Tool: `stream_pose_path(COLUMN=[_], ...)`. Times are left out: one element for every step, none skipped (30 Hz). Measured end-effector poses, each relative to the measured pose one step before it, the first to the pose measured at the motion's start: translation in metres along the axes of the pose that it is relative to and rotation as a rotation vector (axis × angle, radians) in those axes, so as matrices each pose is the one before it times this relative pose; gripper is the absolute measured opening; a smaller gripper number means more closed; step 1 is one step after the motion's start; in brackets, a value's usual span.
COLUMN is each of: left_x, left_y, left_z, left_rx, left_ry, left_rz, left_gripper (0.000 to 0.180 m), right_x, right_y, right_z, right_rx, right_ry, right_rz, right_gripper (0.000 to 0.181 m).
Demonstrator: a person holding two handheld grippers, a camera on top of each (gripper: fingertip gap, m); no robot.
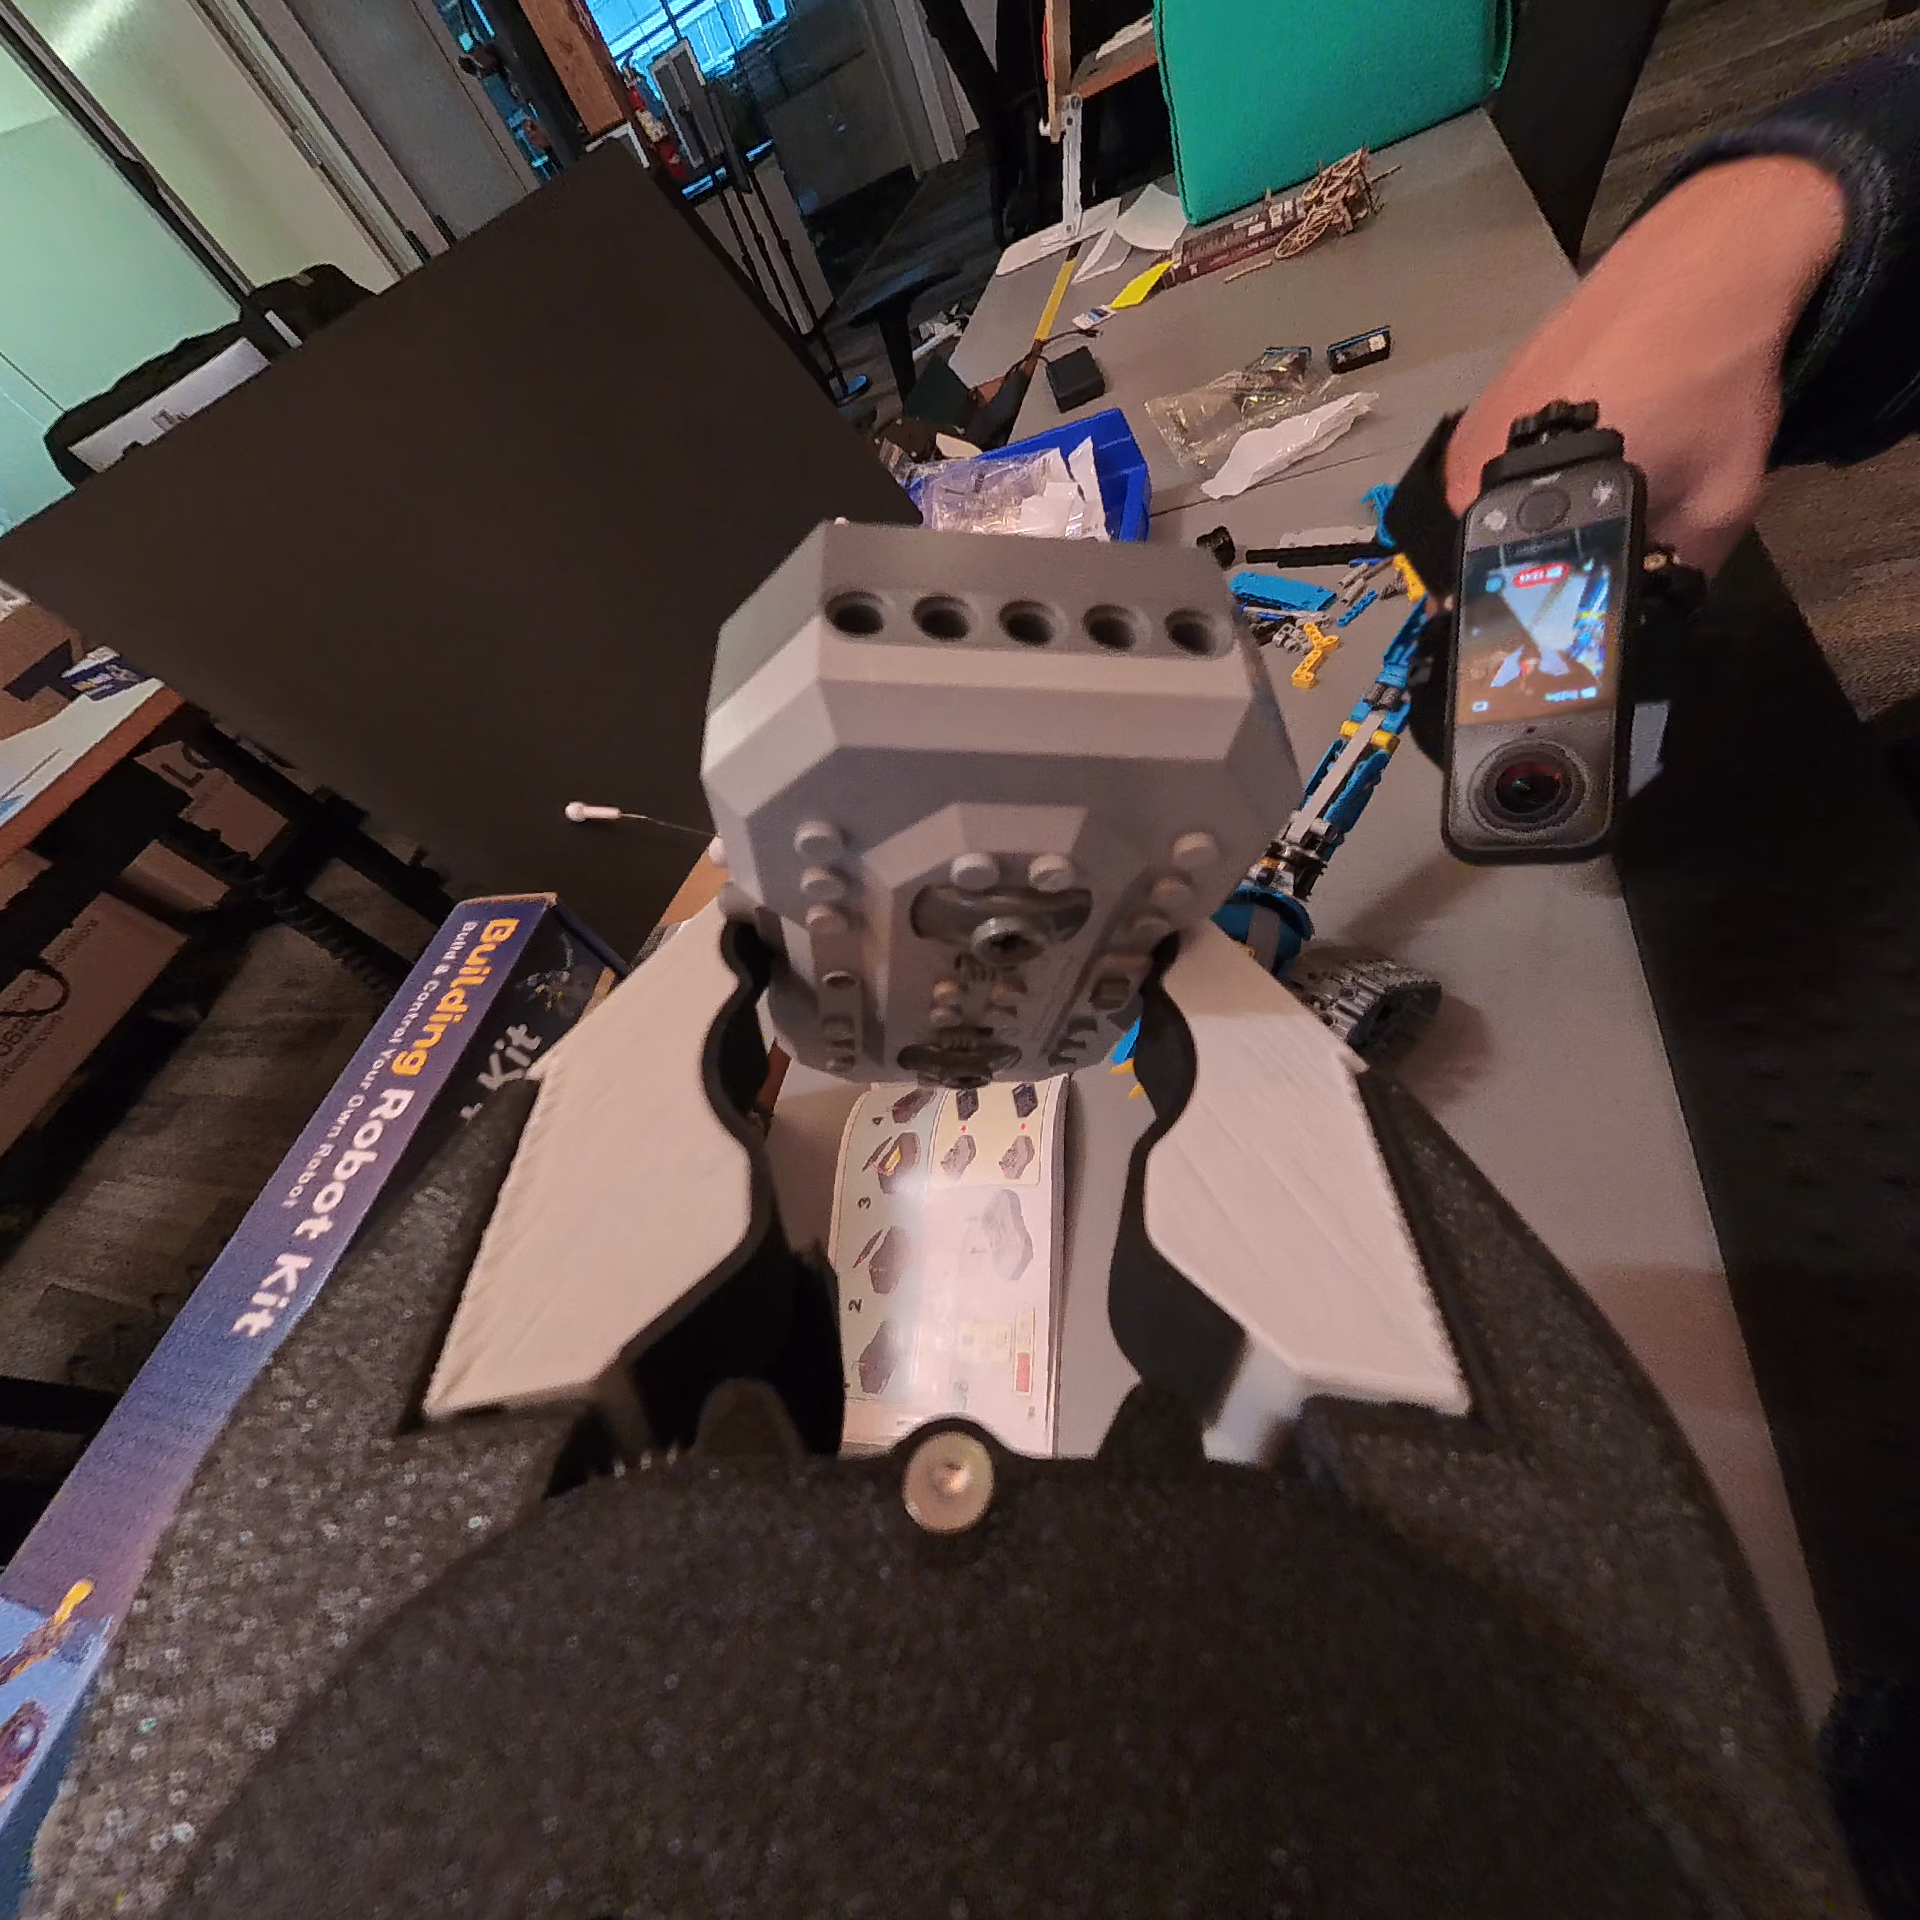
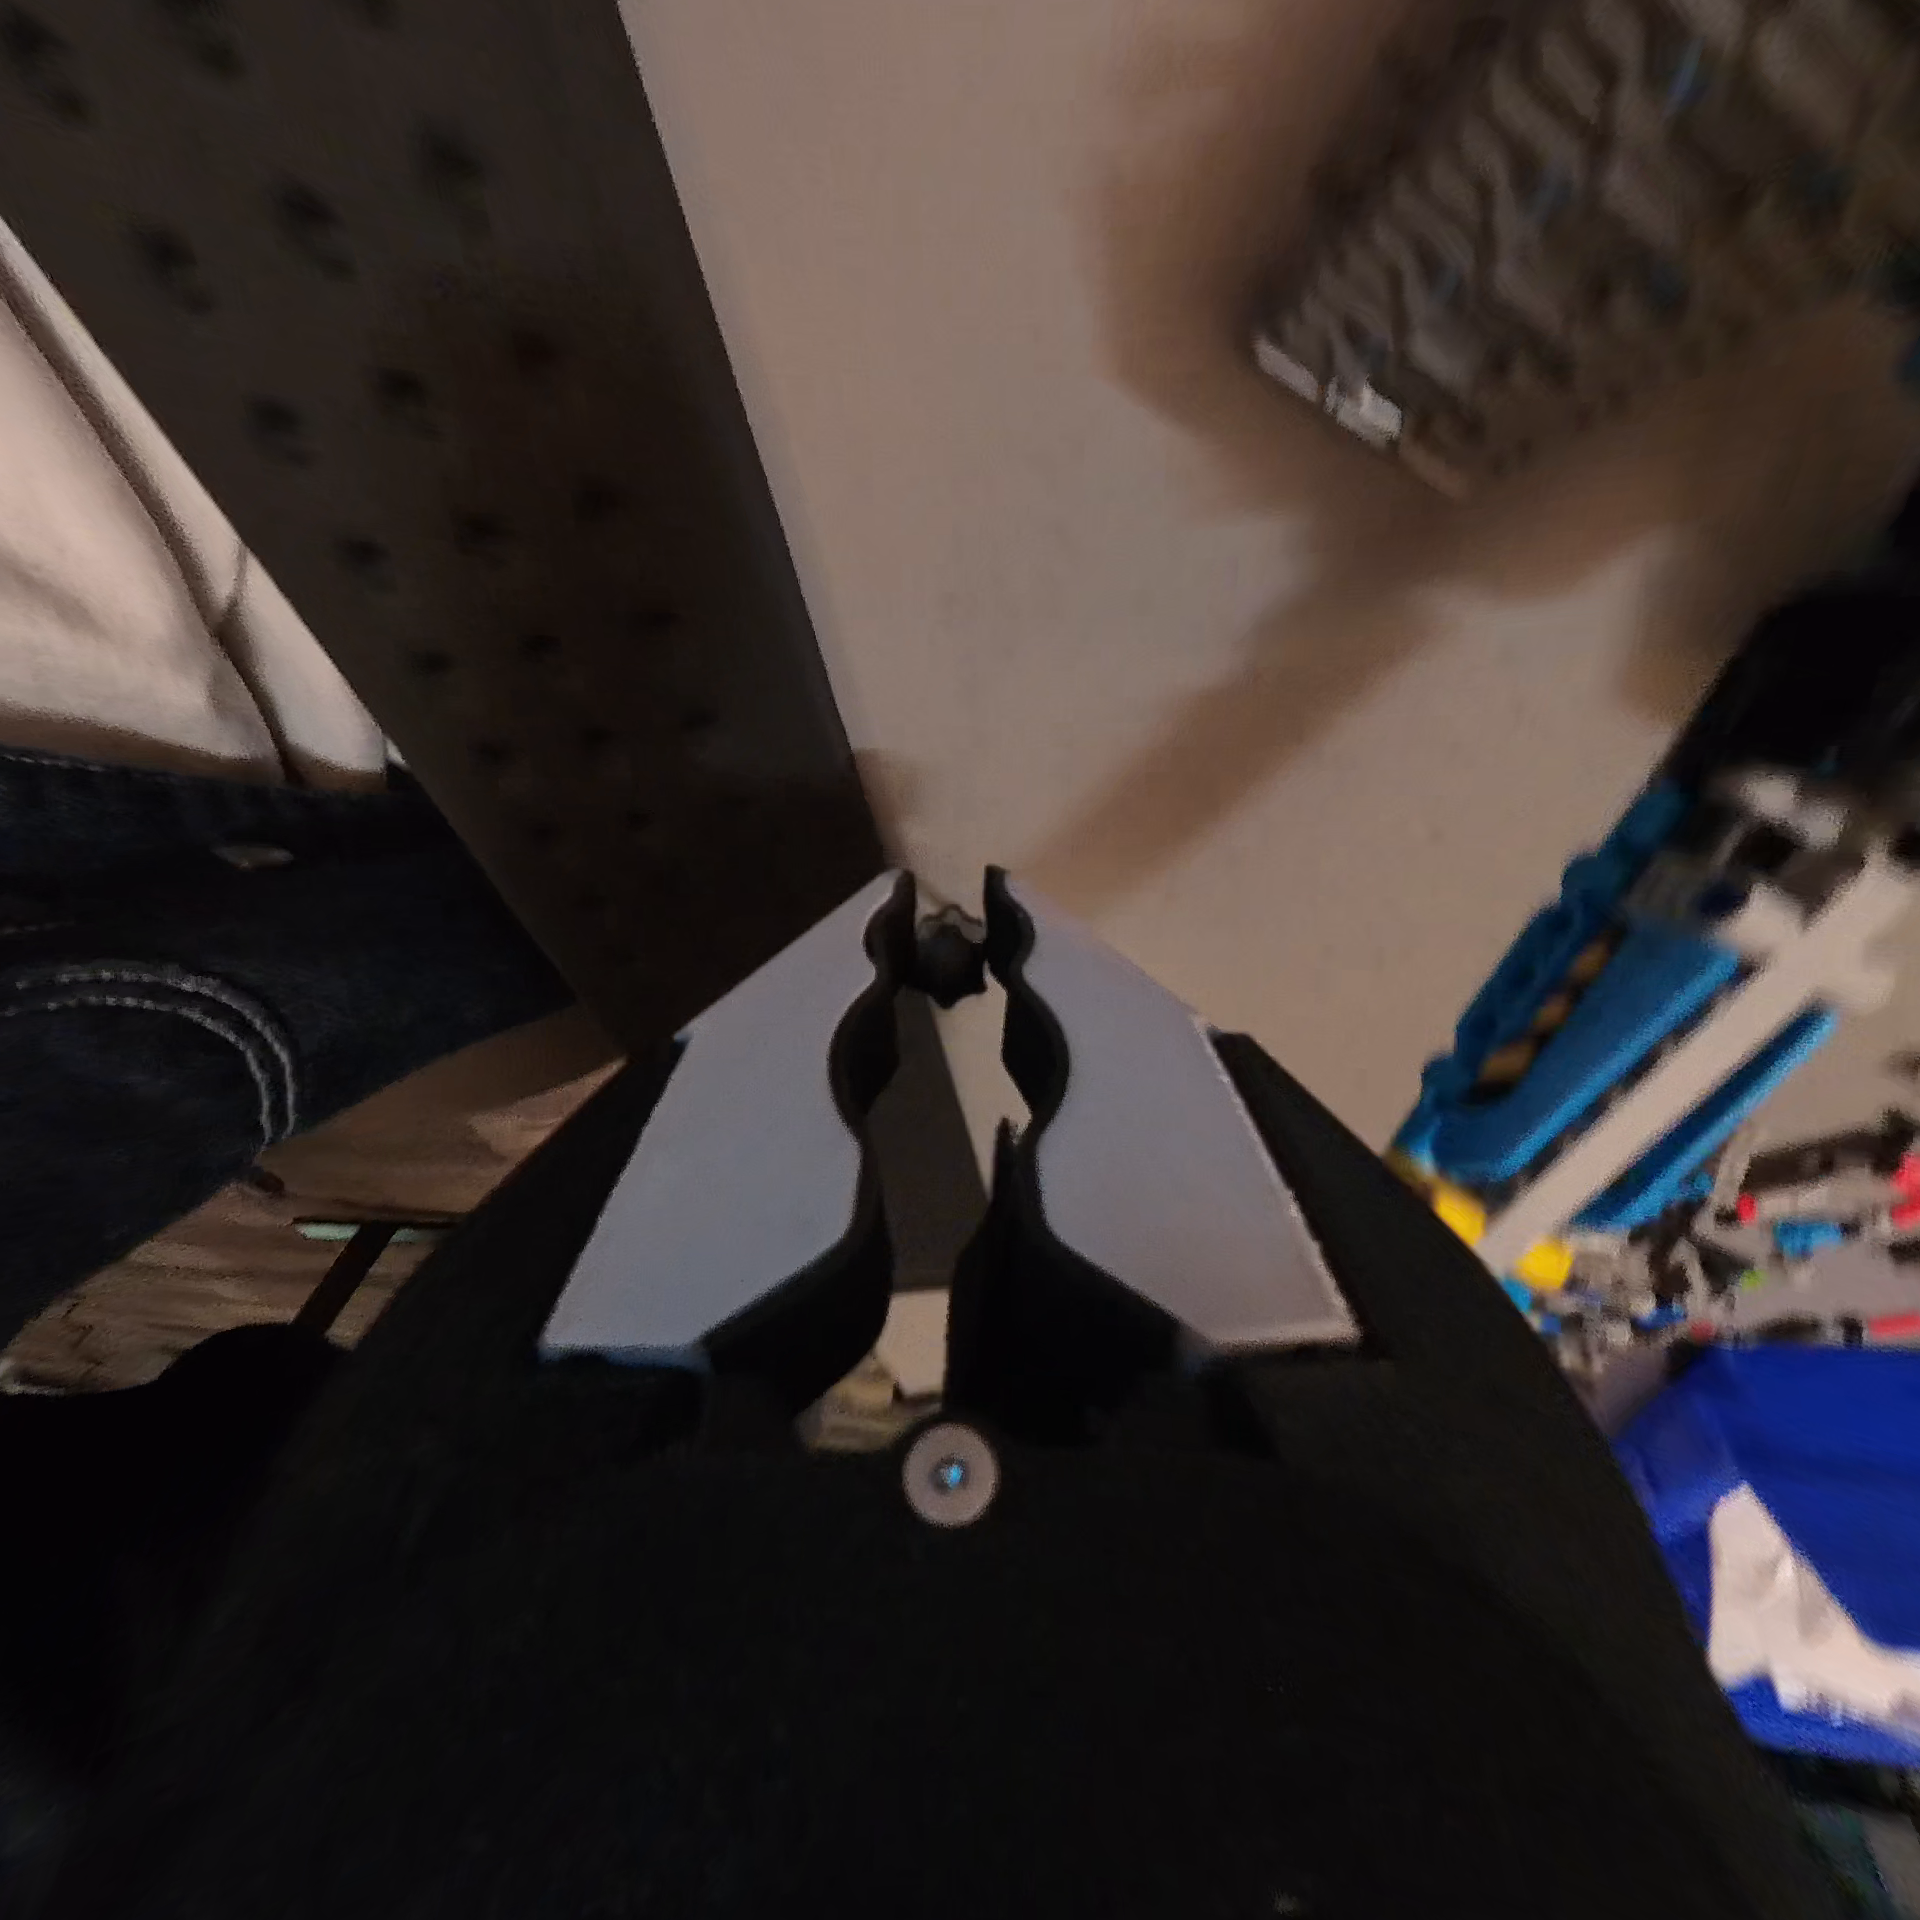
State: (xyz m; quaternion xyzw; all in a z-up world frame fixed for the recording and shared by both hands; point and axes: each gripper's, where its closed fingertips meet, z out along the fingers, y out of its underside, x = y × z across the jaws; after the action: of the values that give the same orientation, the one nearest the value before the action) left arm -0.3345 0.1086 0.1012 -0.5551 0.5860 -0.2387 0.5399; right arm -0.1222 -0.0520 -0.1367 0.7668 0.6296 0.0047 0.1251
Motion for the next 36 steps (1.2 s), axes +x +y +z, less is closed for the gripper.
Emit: stream_pose_path(left_x=[-0.00077,-0.00059,-0.00029,-0.00021,-0.0004,-0.0005,-0.00024,-0.00021,-0.00014,-0.00036,-0.00042,-0.0002,0.00005,0.00002,-0.00017,-0.00038,-0.00048,-0.00079,-0.00125,-0.00107,-0.00109,-0.00124,-0.00113,-0.00095,-0.00055,-0.00066,-0.00088,-0.00117,-0.00126,-0.00111,-0.00103,-0.00134,-0.00112,-0.00034,0.00033,0.00101], left_y=[0.00032,0.00037,0.0004,0.00053,0.00047,0.00059,0.00086,0.0009,0.00094,0.00072,0.00063,0.00035,0.00026,0.00069,0.00095,0.00061,0.00001,0.00023,0.00044,0.0004,0.00069,0.00015,0.00022,0.00058,0.00024,0.00032,0.00048,0.00053,0.00085,0.00058,0.00055,0.00085,0.0007,0.00009,-0.0007,-0.0012], left_z=[-0.00075,-0.00071,-0.00082,-0.00081,-0.00057,0.00001,0.00037,0.00097,0.00095,0.00106,0.00108,0.00091,0.00093,0.00076,0.00016,-0.00028,-0.00049,-0.00072,-0.00135,-0.00167,-0.00218,-0.00192,-0.00149,-0.00198,-0.0015,-0.00153,-0.00185,-0.00201,-0.00212,-0.00198,-0.0011,-0.00152,-0.00188,-0.00131,-0.00007,0.00015], left_rx=[0.0016,0.0021,0.0014,0.0,-0.0013,-0.0026,-0.0038,-0.0043,-0.0047,-0.0044,-0.0032,-0.0026,-0.0027,-0.0035,-0.0035,-0.0016,0.0011,0.0022,0.0028,0.0034,0.003,0.0026,0.0024,0.0026,0.0029,0.0032,0.0033,0.0027,0.0023,0.0019,0.0004,-0.0007,0.0,0.0014,0.0024,0.003], left_ry=[-0.0026,0.0001,0.0018,0.0008,-0.001,-0.0014,-0.0005,-0.0005,0.0,-0.0001,0.0,0.0007,0.0013,0.0006,-0.002,-0.0031,-0.003,-0.0033,-0.0039,-0.0042,-0.0049,-0.0062,-0.0059,-0.0044,-0.0033,-0.0041,-0.0048,-0.0044,-0.0042,-0.0039,-0.0046,-0.0056,-0.0043,-0.0009,0.0011,0.0016], left_rz=[-0.0025,-0.0039,-0.0023,-0.0004,-0.0007,-0.0016,-0.0008,0.0003,0.0002,-0.0002,-0.0008,-0.0011,-0.0006,0.0005,0.0009,-0.0001,-0.0014,-0.0026,-0.0028,-0.0031,-0.003,-0.0027,-0.0028,-0.0022,-0.0014,-0.0012,-0.0024,-0.0033,-0.0028,-0.0031,-0.0038,-0.0032,-0.0018,0.0,0.0013,0.0017], left_gripper=[0.069,0.069,0.069,0.07,0.07,0.07,0.07,0.07,0.07,0.07,0.07,0.07,0.069,0.07,0.07,0.07,0.07,0.069,0.069,0.07,0.07,0.069,0.069,0.069,0.069,0.069,0.069,0.069,0.069,0.069,0.069,0.069,0.069,0.07,0.069,0.069], right_x=[-0.0005,-0.00032,0.00284,0.00266,-0.00004,0.00085,0.00294,-0.00082,-0.00475,-0.00139,-0.00215,-0.00292,-0.00042,0.00252,0.00183,0.00039,0.00043,0.00093,-0.00048,-0.00009,0.00188,0.00188,0.00047,0.00162,-0.00129,-0.00361,-0.00189,0.00086,0.00047,0.00063,0.00072,0.00043,0.00004,0.00012,0.00014,0.00018], right_y=[-0.00674,-0.0027,-0.00223,-0.00154,0.00098,0.00111,0.00189,0.0026,0.00265,0.00098,-0.00062,0.0009,0.00197,0.00188,0.00165,0.00157,0.00062,-0.00143,-0.00094,0.00013,0.001,0.00309,0.00511,0.0043,0.00103,-0.00126,0.00027,0.0016,0.00116,-0.00004,0.00004,0.00006,0.00007,-0.00011,-0.00046,-0.00035], right_z=[0.00459,0.00586,0.00583,0.00612,0.00629,0.00621,0.00504,0.00442,0.00402,0.00127,-0.00101,-0.00011,0.00074,0.0011,0.0011,0.00092,-0.00045,-0.0015,-0.00171,-0.0012,-0.00084,0.00013,0.00041,0.00071,0.00088,0.0014,0.00229,0.0029,0.00285,0.00066,-0.00037,0.00032,0.00021,0.00023,0.00028,0.00027], right_rx=[0.0277,0.0083,0.0102,0.0118,-0.0028,-0.0072,-0.0194,-0.0258,-0.0299,-0.0218,-0.0093,-0.0221,-0.0277,-0.0262,-0.0191,-0.015,-0.005,0.0114,0.0129,0.0058,0.0003,-0.0124,-0.0312,-0.0329,-0.0191,-0.009,-0.0199,-0.0301,-0.0242,-0.0128,-0.0139,-0.0162,-0.0153,-0.015,-0.0096,-0.018], right_ry=[-0.0212,-0.0198,0.0071,0.0109,0.0007,0.0202,0.0486,0.0376,0.0122,0.0237,0.0028,-0.0198,-0.0152,-0.001,-0.0012,-0.0041,0.0027,0.0133,0.0015,-0.0012,0.0125,0.0069,0.0023,0.0122,-0.0025,-0.014,-0.0048,0.0078,0.002,0.0016,0.0029,0.0017,0.0023,0.005,0.0007,-0.0053], right_rz=[-0.0075,0.0052,-0.0029,-0.0039,0.0062,0.0066,0.0016,-0.0119,-0.0198,-0.0145,-0.0096,0.0031,0.0094,0.0071,0.0028,-0.0024,-0.0084,-0.011,-0.0032,0.0037,0.0086,0.0152,0.0211,0.0173,0.0035,-0.006,-0.0001,0.007,0.0096,0.0139,0.0075,0.0081,0.0046,-0.0047,-0.0053,-0.0048], right_gripper=[0.012,0.012,0.011,0.012,0.012,0.012,0.012,0.012,0.012,0.012,0.012,0.012,0.012,0.012,0.012,0.013,0.014,0.014,0.014,0.015,0.018,0.018,0.019,0.02,0.022,0.022,0.022,0.022,0.022,0.02,0.02,0.02,0.019,0.019,0.019,0.018])
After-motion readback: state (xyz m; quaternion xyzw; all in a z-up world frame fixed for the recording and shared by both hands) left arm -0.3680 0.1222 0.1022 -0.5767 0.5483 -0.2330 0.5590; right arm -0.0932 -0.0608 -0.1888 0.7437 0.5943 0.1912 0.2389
